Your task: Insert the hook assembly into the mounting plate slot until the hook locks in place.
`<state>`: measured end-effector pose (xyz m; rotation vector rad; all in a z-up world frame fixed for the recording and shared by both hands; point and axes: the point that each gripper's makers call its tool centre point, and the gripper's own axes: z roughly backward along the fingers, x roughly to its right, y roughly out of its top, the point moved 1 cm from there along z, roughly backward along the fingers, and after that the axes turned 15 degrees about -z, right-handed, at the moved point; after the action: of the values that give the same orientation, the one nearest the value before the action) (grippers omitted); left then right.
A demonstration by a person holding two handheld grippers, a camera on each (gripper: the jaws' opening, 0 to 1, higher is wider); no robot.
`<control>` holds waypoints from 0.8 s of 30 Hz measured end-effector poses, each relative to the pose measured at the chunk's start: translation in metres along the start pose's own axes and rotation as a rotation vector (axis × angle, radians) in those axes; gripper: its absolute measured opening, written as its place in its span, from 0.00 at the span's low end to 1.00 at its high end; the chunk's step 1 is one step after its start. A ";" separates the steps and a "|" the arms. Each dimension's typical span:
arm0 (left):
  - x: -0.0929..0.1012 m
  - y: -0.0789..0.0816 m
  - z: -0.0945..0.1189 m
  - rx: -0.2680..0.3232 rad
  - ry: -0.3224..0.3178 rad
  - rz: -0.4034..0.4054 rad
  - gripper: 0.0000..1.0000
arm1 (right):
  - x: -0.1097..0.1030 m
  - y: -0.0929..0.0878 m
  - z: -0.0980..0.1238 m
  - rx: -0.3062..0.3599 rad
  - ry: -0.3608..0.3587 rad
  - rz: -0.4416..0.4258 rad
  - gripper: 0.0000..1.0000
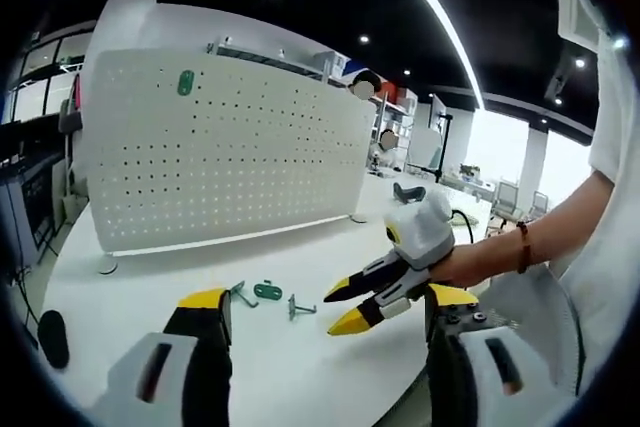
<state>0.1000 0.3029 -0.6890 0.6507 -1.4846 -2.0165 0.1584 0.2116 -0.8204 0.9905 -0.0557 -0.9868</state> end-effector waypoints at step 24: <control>0.007 -0.003 0.009 -0.019 -0.010 -0.001 0.81 | 0.008 0.009 -0.020 -0.005 -0.023 0.019 0.24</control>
<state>0.0889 0.3052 -0.6897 0.6350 -1.4691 -2.0351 0.1786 0.2205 -0.8286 0.9724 -0.0815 -0.9811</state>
